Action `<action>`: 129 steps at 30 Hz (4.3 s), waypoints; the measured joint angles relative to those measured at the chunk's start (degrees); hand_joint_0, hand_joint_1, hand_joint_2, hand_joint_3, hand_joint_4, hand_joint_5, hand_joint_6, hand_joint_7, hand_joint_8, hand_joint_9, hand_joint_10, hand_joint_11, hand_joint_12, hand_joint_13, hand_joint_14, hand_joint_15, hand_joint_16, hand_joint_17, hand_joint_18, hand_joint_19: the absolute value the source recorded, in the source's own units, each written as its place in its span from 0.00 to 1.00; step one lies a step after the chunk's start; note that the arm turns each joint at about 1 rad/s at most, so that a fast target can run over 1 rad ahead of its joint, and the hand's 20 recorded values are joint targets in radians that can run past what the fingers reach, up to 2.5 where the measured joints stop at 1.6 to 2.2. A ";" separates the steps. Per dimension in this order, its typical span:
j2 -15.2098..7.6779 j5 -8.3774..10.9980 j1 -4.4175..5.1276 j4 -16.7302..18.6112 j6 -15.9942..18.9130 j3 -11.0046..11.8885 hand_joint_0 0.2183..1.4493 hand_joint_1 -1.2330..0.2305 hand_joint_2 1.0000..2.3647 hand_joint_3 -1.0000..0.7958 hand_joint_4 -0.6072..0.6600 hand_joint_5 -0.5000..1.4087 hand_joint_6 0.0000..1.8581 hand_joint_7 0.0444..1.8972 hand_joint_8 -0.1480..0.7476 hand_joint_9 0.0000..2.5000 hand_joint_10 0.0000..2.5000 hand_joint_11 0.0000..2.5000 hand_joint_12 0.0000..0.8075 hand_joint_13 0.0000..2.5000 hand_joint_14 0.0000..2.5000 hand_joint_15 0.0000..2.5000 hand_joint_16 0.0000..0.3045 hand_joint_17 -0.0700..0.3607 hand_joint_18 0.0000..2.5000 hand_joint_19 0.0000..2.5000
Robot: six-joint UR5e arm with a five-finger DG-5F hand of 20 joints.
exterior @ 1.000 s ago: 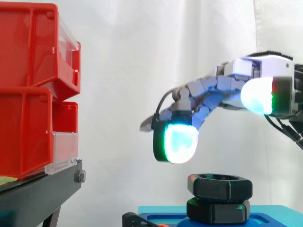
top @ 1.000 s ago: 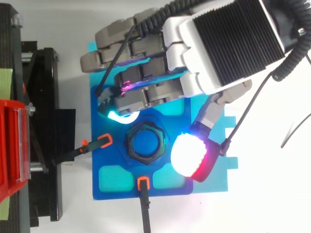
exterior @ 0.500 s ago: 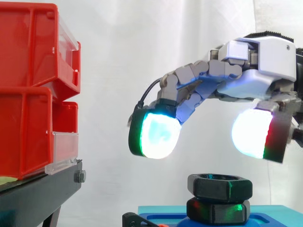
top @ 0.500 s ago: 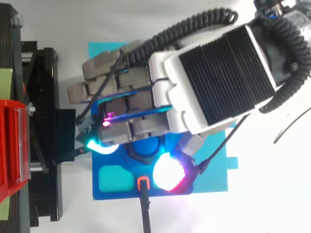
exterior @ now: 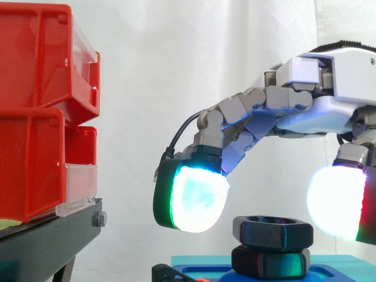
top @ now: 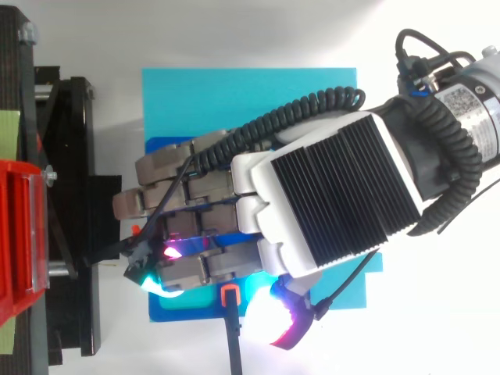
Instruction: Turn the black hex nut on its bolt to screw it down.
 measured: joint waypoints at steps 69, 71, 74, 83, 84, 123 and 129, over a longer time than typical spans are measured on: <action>-0.05 -2.95 -4.00 -0.29 -1.72 -0.07 0.12 0.59 0.00 0.28 0.69 0.25 0.27 0.65 0.52 0.31 0.01 0.13 0.49 0.19 0.00 0.03 0.22 0.52 0.15 0.13; -0.08 -3.26 -4.28 -0.03 -1.72 -0.07 0.12 0.59 0.00 0.28 0.68 0.25 0.27 0.65 0.52 0.31 0.01 0.13 0.49 0.19 0.00 0.03 0.22 0.52 0.15 0.13; -0.07 -4.00 -4.83 0.57 -1.72 -0.08 0.12 0.59 0.00 0.28 0.68 0.25 0.27 0.65 0.52 0.31 0.01 0.13 0.49 0.19 0.00 0.03 0.22 0.52 0.15 0.13; -0.05 -6.09 -5.74 2.20 -1.68 -0.07 0.13 0.59 0.00 0.28 0.69 0.24 0.27 0.60 0.52 0.31 0.01 0.13 0.49 0.19 0.00 0.03 0.22 0.52 0.15 0.13; -0.04 -6.15 -5.65 2.35 -1.66 -0.07 0.13 0.59 0.00 0.28 0.69 0.24 0.27 0.60 0.52 0.31 0.01 0.13 0.49 0.19 0.00 0.03 0.22 0.51 0.15 0.13; -3.19 -2.46 -0.98 4.58 -1.23 -0.01 0.14 0.59 0.00 0.28 0.64 0.25 0.27 0.70 0.52 0.31 0.01 0.13 0.48 0.19 0.00 0.03 0.21 0.50 0.15 0.13; -3.19 -2.57 -0.88 4.84 -1.26 0.03 0.14 0.60 0.00 0.28 0.65 0.25 0.27 0.73 0.52 0.31 0.01 0.13 0.48 0.19 0.00 0.03 0.21 0.50 0.15 0.13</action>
